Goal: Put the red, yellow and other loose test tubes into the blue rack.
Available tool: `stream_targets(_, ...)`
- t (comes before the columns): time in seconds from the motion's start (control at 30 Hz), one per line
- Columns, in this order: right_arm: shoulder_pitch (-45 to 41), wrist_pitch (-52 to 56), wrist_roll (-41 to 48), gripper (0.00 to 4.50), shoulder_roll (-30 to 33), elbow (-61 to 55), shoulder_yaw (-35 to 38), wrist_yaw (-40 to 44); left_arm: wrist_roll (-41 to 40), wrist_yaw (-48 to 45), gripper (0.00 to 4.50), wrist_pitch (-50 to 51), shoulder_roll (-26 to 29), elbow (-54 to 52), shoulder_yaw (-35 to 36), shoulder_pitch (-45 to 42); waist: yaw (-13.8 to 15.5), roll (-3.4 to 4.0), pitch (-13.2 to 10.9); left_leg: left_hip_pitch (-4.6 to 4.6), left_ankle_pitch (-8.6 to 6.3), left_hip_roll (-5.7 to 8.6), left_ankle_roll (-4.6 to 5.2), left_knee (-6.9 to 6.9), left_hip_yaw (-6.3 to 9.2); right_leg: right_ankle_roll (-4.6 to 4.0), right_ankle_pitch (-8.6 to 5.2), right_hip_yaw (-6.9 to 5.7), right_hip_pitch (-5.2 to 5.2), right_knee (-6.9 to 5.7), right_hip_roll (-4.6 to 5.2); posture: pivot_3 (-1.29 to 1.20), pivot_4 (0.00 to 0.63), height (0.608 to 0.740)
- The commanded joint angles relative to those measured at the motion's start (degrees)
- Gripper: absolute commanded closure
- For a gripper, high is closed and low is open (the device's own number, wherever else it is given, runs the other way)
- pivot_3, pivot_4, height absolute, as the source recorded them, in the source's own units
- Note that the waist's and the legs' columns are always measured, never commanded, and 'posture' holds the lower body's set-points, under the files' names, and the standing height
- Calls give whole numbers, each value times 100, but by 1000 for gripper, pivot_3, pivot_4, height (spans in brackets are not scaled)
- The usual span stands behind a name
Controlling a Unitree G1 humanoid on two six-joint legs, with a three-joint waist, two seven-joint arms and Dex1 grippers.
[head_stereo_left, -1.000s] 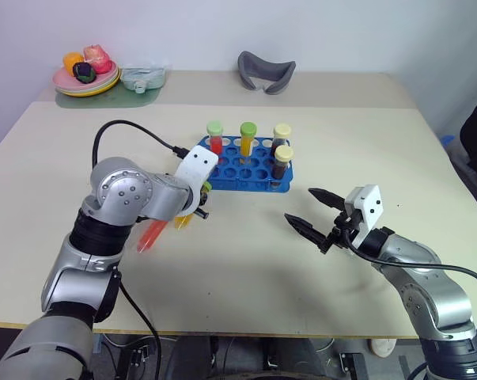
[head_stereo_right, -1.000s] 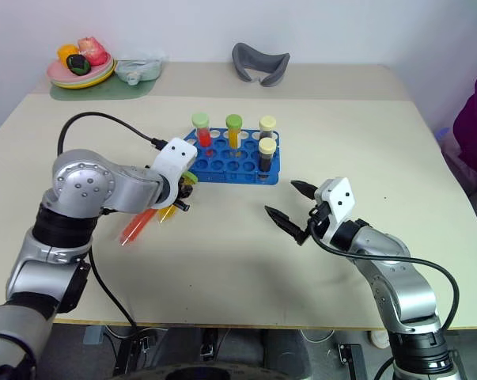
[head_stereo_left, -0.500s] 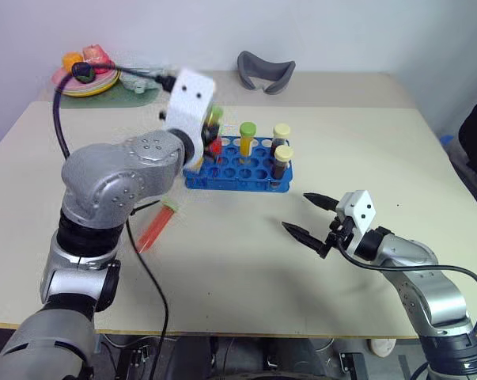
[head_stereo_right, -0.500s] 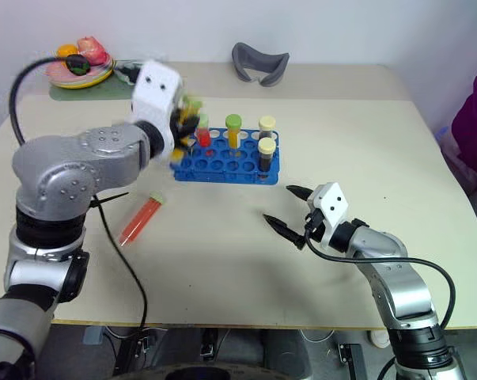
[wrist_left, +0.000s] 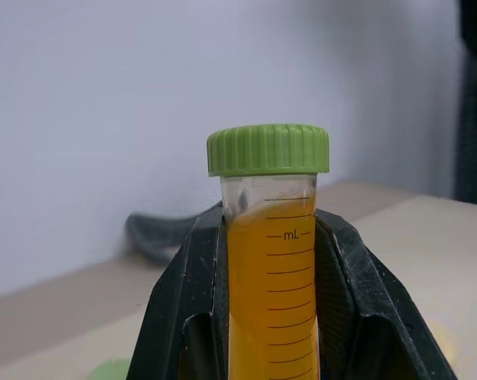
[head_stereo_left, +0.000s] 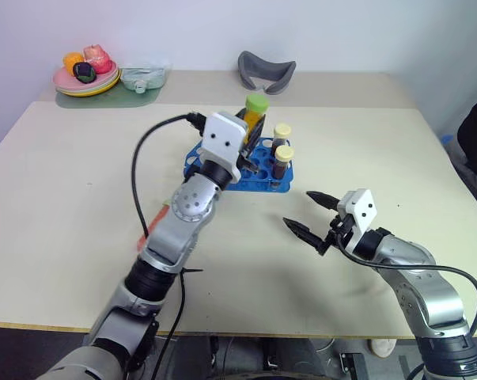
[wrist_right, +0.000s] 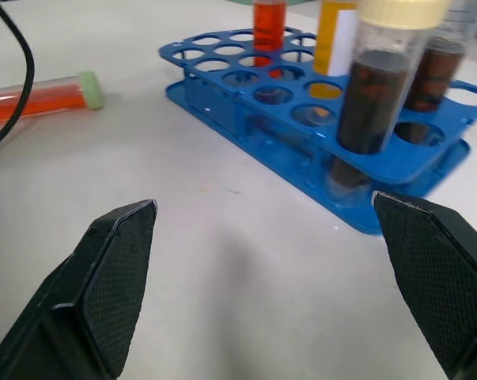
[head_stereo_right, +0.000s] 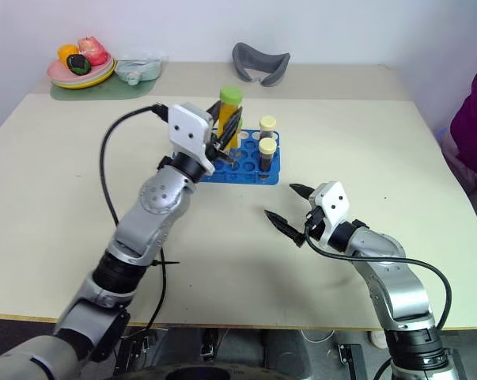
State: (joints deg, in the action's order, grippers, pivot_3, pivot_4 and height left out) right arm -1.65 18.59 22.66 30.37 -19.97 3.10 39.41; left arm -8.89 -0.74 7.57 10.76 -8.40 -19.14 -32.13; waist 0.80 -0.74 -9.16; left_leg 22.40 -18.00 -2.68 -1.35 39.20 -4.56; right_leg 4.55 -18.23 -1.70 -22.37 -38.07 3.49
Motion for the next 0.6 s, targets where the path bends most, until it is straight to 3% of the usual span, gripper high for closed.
stream_targets(0.03, 82, 8, 55, 0, 55, -219, 204, -60, 564, -25, 3677, -827, -207, 425, 37, 40, 0, 0, 0, 0, 0, -1, 1, 0, 0, 0, 0, 0, 0, 0, 0, 0, 150, 735)
stream_targets(0.6, 180, 147, 71, 0, 70, -382, 364, -197, 663, -576, 3677, -2738, -1097, 2545, 752, 108, 4, 0, 0, 1, -9, -3, 15, 3, -2, 1, 1, -7, 0, 0, 6, 0, 150, 735)
